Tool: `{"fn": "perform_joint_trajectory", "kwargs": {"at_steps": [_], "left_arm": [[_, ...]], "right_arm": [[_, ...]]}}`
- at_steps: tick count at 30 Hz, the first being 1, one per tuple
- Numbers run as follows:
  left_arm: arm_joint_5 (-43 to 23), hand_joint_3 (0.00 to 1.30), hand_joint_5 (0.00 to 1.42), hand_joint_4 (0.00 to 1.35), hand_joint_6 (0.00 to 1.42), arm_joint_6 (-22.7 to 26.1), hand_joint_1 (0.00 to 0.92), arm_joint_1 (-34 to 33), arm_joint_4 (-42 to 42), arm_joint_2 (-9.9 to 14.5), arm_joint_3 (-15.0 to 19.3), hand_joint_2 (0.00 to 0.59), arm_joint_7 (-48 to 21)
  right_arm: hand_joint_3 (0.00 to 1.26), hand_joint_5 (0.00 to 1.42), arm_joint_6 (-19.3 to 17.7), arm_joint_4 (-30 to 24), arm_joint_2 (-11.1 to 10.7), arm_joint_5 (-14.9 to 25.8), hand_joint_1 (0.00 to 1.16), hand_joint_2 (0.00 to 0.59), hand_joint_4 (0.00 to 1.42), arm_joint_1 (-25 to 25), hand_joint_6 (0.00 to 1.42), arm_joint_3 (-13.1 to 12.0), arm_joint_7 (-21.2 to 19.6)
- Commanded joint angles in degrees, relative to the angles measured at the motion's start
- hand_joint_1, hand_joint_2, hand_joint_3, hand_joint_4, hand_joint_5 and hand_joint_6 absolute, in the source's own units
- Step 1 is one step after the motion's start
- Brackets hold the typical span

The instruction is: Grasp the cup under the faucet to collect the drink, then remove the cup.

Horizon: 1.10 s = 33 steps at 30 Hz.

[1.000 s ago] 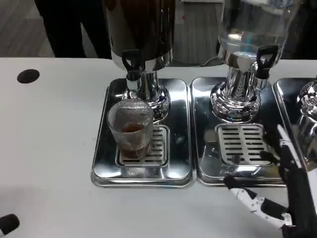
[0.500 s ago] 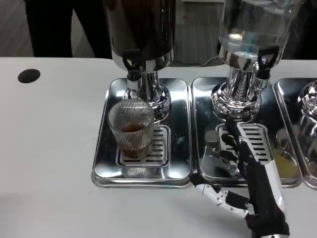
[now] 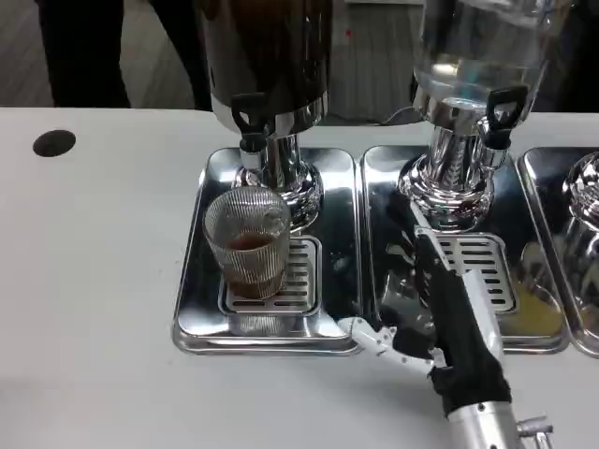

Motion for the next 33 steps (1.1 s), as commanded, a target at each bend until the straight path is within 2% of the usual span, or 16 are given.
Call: {"fn": "perform_joint_trajectory", "kwargs": {"at_steps": [1, 10, 20, 33], "left_arm": [[-1.03, 0.0, 0.0, 0.0, 0.0, -1.08, 0.0, 1.46, -0.77, -0.84, 1.41, 0.0, -0.55], [-1.47, 0.0, 0.0, 0.0, 0.0, -2.27, 0.0, 2.98, 0.01, -1.63, 3.26, 0.0, -0.32], [-2.0, 0.0, 0.0, 0.0, 0.0, -3.12, 0.0, 4.28, 0.63, -2.35, 4.46, 0.0, -0.25], [-2.42, 0.0, 0.0, 0.0, 0.0, -4.53, 0.0, 5.35, 0.72, -3.67, 5.11, 0.0, -0.15]], "right_arm": [[0.08, 0.16, 0.78, 2.67, 1.05, -0.18, 0.98, 0.159, 0.1, -2.96, 0.26, 0.78, -0.58], [0.08, 0.16, 0.75, 10.52, 2.93, -0.16, 0.98, 0.159, 0.1, -9.81, 0.25, 1.91, -1.09], [0.09, 0.17, 0.14, 18.92, 4.1, 0.39, 0.98, 0.159, 0.11, -16.13, 0.26, 2.02, -1.69], [0.09, 0.17, 0.26, 25.22, 5.57, 0.69, 0.98, 0.159, 0.12, -21.41, 0.26, 1.89, -2.22]]}}
